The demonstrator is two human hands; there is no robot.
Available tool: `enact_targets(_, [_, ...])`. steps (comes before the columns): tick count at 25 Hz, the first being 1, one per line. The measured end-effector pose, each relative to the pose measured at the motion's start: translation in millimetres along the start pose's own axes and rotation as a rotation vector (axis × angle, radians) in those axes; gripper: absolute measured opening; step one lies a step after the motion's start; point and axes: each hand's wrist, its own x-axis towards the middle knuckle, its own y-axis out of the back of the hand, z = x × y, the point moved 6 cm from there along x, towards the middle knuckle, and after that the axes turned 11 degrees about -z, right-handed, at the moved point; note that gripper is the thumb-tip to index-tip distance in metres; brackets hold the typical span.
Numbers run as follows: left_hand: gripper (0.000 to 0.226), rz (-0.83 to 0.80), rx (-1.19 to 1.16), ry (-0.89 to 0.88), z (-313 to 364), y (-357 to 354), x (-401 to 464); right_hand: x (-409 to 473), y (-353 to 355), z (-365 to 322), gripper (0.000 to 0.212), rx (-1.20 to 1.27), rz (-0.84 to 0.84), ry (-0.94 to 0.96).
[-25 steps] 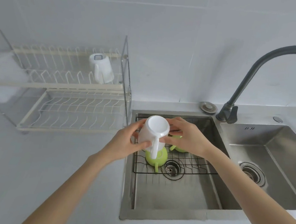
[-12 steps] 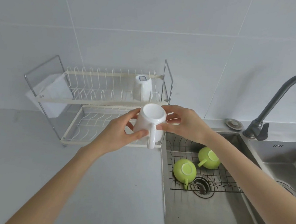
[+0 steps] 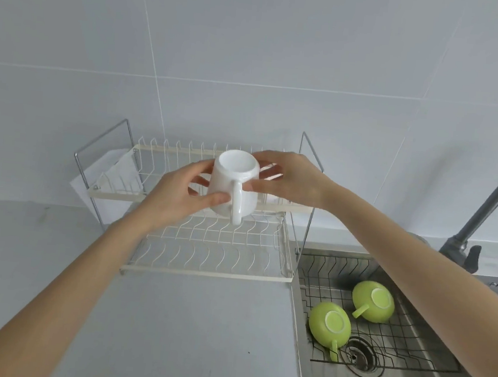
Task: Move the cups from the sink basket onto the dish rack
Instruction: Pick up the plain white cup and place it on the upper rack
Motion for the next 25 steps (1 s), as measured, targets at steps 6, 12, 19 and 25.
enact_targets(6, [0.052,-0.005,0.058,0.052,-27.5,51.6,39.7,69.8,6.5,-13.7,0.048,-0.038,0.003,0.021])
enact_targets(12, [0.049,-0.060,0.080,0.174,-73.9,69.1,71.9,136.1,-11.7,2.8,0.054,-0.065,-0.046,-0.031])
enact_targets(19, [0.055,-0.166,0.065,0.310,-121.8,59.7,94.0,180.5,-44.3,31.5,0.057,-0.037,-0.102,-0.095])
enact_targets(25, [0.054,-0.237,0.075,0.370,-138.8,51.6,95.9,188.5,-61.3,44.6,0.056,0.018,-0.127,-0.113])
